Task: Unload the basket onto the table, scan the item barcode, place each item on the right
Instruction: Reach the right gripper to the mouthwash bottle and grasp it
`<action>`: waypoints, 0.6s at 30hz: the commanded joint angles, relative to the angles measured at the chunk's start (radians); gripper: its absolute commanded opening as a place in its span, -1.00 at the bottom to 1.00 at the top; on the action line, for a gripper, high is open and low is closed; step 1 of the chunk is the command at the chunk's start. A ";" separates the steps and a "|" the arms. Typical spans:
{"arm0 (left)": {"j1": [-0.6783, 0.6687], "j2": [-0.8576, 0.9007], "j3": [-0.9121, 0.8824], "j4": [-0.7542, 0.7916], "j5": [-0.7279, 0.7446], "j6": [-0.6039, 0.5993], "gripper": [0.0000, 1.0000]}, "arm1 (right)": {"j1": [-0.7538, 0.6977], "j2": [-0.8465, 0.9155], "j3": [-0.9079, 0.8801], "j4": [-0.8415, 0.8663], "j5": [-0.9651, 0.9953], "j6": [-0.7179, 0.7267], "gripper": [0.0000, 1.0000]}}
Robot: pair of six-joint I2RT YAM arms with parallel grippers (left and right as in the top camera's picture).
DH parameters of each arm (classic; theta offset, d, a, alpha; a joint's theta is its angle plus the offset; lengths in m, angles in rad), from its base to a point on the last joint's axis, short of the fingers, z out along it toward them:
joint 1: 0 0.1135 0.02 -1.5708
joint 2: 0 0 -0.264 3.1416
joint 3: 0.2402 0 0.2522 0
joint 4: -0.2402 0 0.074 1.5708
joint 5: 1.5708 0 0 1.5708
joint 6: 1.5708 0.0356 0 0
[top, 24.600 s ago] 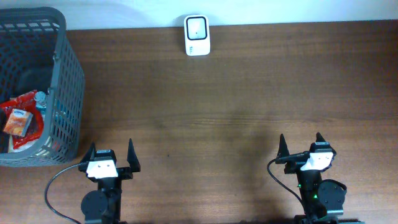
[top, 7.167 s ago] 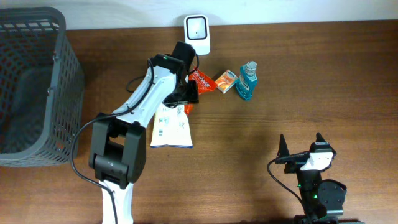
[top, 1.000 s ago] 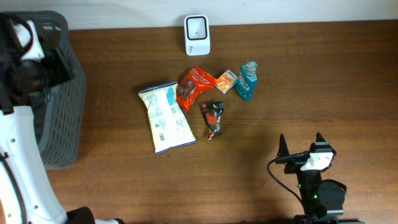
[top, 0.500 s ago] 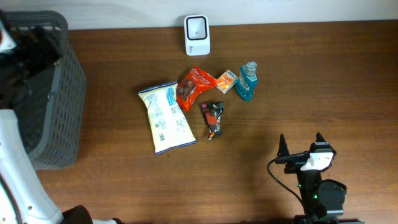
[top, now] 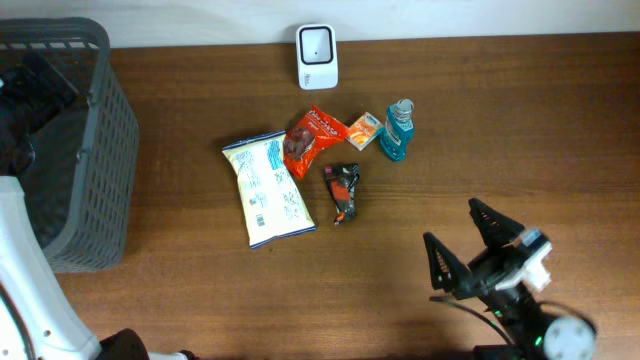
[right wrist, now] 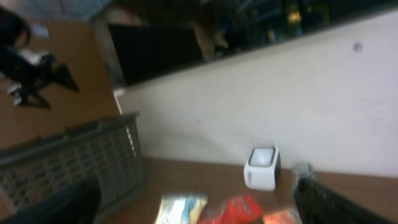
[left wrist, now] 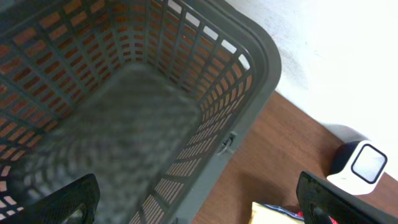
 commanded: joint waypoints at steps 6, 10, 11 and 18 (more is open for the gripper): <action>0.004 0.006 0.012 -0.029 -0.026 -0.010 0.98 | 0.005 0.750 0.823 -0.674 -0.110 -0.137 0.97; 0.004 0.006 0.012 -0.029 -0.026 -0.010 0.99 | 0.007 0.980 0.930 -0.611 -0.294 -0.091 0.98; 0.004 0.006 0.012 -0.029 -0.026 -0.010 0.98 | 0.007 1.023 0.945 -0.619 -0.246 -0.065 0.98; 0.004 0.006 0.012 -0.029 -0.026 -0.010 0.98 | 0.140 1.469 1.458 -1.196 0.407 -0.098 0.98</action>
